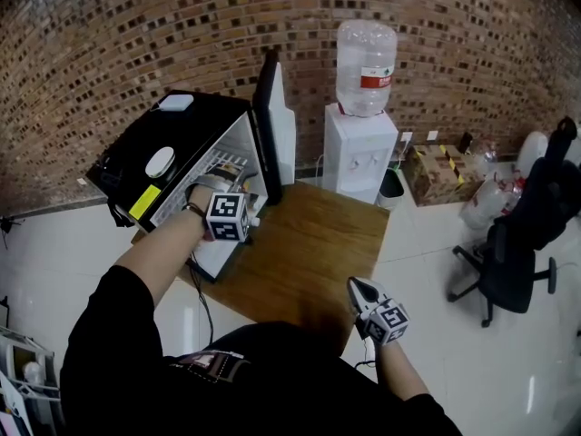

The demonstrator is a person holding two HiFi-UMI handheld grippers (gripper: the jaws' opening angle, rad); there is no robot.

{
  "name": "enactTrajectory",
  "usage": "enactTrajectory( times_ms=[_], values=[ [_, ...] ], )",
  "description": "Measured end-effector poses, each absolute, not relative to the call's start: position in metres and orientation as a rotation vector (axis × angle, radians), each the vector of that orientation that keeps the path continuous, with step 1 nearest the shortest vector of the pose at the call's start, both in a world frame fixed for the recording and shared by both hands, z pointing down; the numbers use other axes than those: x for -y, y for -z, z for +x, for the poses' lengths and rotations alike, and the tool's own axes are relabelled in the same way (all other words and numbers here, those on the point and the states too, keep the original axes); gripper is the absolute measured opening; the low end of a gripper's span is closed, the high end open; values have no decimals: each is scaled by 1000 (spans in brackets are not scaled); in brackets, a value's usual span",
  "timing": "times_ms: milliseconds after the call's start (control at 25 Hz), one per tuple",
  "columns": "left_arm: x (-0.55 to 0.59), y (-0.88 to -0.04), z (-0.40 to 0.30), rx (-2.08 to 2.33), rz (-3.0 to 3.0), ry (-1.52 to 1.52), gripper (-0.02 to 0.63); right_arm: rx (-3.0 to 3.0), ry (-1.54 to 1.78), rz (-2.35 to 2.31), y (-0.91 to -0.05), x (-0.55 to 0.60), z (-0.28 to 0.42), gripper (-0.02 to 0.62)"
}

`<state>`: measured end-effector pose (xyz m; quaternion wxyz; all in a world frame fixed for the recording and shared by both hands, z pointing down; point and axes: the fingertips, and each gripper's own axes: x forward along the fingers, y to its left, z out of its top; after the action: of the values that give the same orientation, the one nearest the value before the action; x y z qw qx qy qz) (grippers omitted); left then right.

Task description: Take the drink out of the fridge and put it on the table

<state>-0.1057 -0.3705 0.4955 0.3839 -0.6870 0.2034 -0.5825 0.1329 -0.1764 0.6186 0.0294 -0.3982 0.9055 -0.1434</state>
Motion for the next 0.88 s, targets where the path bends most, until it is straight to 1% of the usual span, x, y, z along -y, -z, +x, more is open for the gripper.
enactTrajectory(
  times_ms=[200,400,880],
  values=[
    [336,-486,-80,-446,-1829,1426,245,-2796,449,-1237,-616,174,134,20],
    [298,-495,-49,-352,-1920,1361,245,-2802,442,-1256,-617,172,136,20],
    [203,-582,18,15,-1998,1298,245,-2804,480,-1325,-620,157,147,20]
  ],
)
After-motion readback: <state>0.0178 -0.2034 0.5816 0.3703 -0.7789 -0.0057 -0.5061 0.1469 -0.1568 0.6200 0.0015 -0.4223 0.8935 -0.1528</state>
